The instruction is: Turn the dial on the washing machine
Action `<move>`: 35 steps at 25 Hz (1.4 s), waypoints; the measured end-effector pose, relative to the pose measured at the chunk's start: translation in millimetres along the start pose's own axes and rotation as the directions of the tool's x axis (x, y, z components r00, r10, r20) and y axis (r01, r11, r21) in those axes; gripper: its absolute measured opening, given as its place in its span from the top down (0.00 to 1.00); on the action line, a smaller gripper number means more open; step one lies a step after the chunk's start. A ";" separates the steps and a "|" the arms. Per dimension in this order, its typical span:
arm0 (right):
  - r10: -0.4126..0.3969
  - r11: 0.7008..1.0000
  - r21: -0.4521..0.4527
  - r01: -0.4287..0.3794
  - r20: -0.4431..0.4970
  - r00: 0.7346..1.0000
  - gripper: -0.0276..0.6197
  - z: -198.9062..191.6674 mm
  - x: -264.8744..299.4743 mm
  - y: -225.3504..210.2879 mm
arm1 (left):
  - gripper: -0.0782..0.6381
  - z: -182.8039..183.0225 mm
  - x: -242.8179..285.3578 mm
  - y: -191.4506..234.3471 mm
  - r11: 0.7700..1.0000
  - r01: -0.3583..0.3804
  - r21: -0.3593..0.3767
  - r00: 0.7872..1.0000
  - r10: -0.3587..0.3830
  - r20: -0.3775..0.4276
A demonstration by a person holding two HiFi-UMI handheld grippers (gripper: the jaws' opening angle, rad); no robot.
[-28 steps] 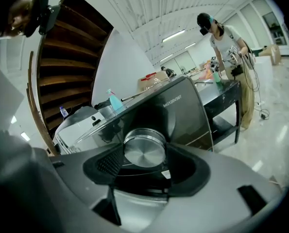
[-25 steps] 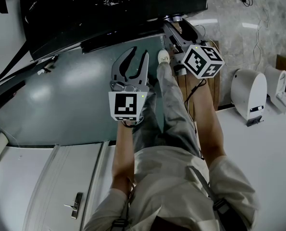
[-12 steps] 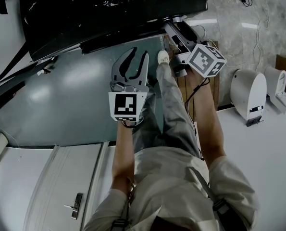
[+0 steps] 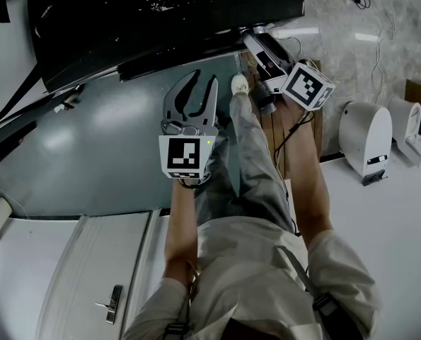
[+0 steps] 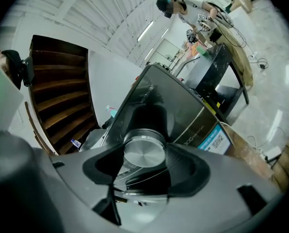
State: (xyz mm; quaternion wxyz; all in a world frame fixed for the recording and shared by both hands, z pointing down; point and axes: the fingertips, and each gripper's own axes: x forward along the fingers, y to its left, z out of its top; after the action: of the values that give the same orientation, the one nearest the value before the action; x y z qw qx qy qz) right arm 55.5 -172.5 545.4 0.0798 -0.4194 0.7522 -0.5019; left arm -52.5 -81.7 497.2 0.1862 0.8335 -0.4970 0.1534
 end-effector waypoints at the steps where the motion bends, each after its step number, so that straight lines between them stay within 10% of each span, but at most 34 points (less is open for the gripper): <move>1: 0.008 1.000 0.013 -0.008 -0.001 1.000 0.54 0.1 0.3 0.3 | 0.72 -0.1 0.3 0.1 1.000 0.000 0.000 1.000 0.000 0.000; 24: 0.100 0.979 0.175 -0.103 0.026 0.995 0.53 3.4 2.6 3.3 | 0.72 -1.7 2.3 -2.0 1.000 0.014 0.002 1.000 -0.014 -0.006; 31: 0.059 0.994 0.086 -0.061 0.021 0.998 0.44 4.4 -2.4 3.1 | 0.72 -1.8 1.1 -2.4 1.000 0.017 0.004 1.000 -0.017 -0.007; 35: -0.031 0.990 -0.134 0.030 -0.010 0.999 0.42 1.6 -8.1 2.0 | 0.72 -2.4 0.0 -2.2 1.000 0.020 0.003 1.000 -0.020 -0.007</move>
State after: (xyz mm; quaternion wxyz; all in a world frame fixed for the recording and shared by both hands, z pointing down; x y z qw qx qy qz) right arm 60.5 -167.5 540.5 0.0392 -0.4323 0.7782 -0.4538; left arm -50.7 -79.7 498.9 0.1882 0.8381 -0.4879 0.1554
